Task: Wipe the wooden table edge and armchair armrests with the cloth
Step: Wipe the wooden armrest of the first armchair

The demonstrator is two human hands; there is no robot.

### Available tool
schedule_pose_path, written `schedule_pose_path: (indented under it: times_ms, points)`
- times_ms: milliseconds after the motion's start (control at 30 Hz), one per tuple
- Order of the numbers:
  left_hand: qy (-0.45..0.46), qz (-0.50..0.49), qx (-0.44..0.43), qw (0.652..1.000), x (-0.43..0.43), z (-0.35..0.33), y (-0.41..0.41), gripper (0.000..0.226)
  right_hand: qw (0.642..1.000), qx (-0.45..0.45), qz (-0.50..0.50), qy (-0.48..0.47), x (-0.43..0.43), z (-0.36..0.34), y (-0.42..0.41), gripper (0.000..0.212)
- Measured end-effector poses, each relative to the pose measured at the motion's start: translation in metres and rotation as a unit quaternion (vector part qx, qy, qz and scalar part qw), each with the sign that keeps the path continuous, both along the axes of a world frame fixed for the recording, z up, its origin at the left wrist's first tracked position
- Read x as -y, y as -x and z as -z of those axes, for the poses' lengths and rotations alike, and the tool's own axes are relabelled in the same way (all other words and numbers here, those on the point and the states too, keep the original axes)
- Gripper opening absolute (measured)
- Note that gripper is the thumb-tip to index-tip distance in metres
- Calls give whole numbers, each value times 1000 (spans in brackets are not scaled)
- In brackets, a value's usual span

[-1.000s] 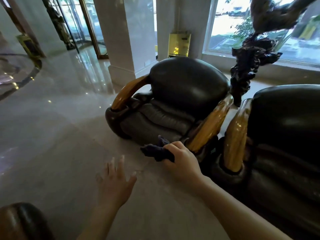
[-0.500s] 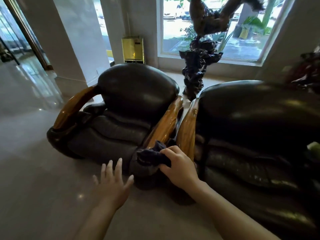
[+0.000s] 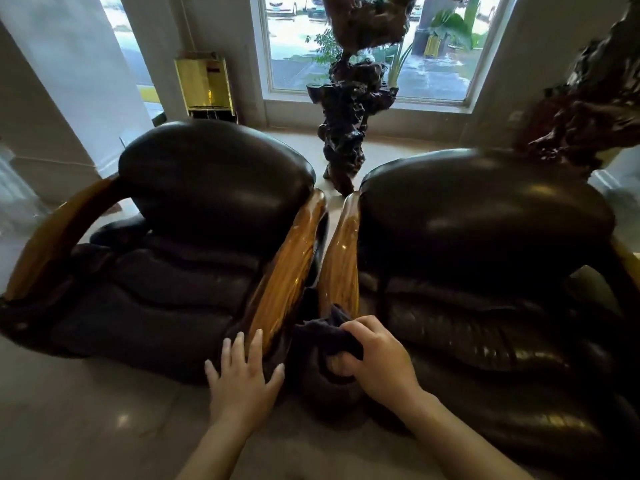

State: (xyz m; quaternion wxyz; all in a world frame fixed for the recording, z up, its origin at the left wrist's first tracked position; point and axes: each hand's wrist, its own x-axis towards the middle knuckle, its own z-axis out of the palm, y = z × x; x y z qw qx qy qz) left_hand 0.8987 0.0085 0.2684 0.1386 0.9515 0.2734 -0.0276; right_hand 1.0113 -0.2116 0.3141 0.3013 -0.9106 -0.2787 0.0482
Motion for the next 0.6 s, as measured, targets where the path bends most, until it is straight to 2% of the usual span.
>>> schedule_pose_path:
  times_ms: [333,600]
  points:
    - [-3,75,-15,997,-30,22,-115,83,998,-29,64,-6,-15,6,-98,36]
    - [31,48,-77,995,-13,64,-178,79,993,-103,60,22,18,77,-172,35]
